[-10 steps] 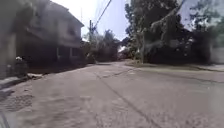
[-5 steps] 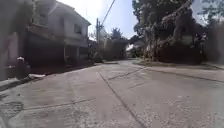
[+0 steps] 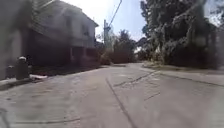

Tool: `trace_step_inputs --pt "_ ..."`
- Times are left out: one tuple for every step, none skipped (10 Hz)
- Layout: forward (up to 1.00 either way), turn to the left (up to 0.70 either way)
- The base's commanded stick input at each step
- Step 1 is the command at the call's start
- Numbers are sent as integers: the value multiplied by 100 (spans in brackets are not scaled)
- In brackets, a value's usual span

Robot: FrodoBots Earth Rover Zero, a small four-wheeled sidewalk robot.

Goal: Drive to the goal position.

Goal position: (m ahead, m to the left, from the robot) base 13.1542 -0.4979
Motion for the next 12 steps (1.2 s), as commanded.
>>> trace_step_inputs --pt "100 -25" --pt "100 -31" --pt "100 -31" --pt "100 -31" --pt "100 -31" --pt "100 -31" --pt "100 -31" --pt "100 -31" --pt "100 -31" --pt "100 -31" --pt "100 -31" --pt "100 -31"
